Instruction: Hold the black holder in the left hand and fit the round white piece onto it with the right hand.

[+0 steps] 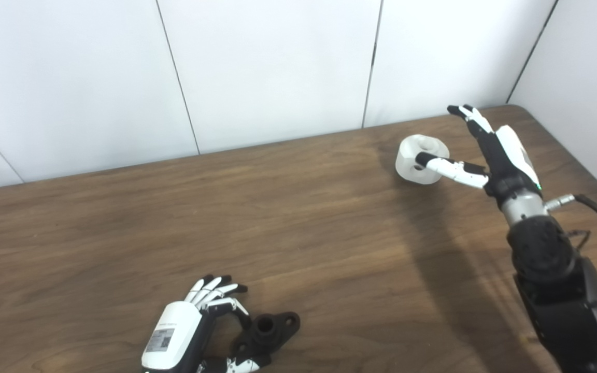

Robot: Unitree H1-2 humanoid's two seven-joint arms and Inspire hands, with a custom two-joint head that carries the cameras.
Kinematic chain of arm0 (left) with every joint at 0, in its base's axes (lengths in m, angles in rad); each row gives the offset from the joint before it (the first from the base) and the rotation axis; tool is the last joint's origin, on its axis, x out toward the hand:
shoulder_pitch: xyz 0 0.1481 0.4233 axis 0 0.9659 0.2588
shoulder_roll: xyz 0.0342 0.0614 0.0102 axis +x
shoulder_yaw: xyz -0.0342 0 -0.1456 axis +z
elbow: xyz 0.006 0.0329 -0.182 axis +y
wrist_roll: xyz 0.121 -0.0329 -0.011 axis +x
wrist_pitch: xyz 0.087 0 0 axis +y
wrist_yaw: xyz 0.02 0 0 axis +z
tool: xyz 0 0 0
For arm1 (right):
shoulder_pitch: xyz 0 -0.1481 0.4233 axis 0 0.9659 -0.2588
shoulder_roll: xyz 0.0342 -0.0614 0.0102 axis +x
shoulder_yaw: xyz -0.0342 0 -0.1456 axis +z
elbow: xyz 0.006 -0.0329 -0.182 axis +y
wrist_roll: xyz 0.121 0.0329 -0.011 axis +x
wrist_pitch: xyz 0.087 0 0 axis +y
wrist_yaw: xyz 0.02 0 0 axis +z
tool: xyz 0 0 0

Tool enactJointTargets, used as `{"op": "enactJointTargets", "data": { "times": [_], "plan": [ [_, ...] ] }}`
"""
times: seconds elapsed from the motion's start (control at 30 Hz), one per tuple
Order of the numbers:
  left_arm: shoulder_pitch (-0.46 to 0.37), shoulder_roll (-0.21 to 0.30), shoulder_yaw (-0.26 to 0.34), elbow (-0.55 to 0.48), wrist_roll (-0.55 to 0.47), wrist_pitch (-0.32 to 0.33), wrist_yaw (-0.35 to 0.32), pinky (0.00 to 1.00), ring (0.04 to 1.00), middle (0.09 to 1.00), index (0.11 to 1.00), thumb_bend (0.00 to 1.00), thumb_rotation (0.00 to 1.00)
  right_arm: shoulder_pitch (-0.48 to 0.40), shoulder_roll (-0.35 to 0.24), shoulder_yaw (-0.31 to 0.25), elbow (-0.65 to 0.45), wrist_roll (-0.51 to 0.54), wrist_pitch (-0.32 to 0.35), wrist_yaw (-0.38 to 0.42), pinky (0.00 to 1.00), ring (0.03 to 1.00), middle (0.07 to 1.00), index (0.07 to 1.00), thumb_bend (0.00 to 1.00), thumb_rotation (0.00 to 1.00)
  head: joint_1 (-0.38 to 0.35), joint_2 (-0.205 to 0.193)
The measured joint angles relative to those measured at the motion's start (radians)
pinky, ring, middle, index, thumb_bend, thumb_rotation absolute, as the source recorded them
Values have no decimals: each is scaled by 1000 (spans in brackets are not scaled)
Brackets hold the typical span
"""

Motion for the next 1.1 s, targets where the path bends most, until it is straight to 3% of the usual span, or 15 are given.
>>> {"op": "enactJointTargets", "data": {
  "times": [0.23, 0.43, 0.6, 1.1],
  "plan": [
    [-8, 10, 3, 10, 1, -22, 1, 960, 901, 800, 486, 519, 44, -85, -49, 8, 117, -55, 6, 35, 942, 1000, 1000, 908, 874, 271, -11, -9],
    [-11, 13, 4, 16, 5, -32, 8, 961, 896, 794, 485, 519, 44, -146, -63, 17, 216, -135, 10, 86, 969, 1000, 1000, 911, 913, 266, -17, -11],
    [-12, 13, 4, 17, 7, -33, 9, 962, 899, 797, 485, 518, 44, -189, -86, 58, 285, -192, 10, 126, 950, 1000, 992, 881, 934, 283, -20, -14],
    [-11, 13, 8, 16, 8, -33, 6, 962, 899, 801, 486, 519, 45, -264, -105, 68, 398, -228, 10, 206, 917, 1000, 961, 829, 922, 275, -15, -14]
  ]
}}
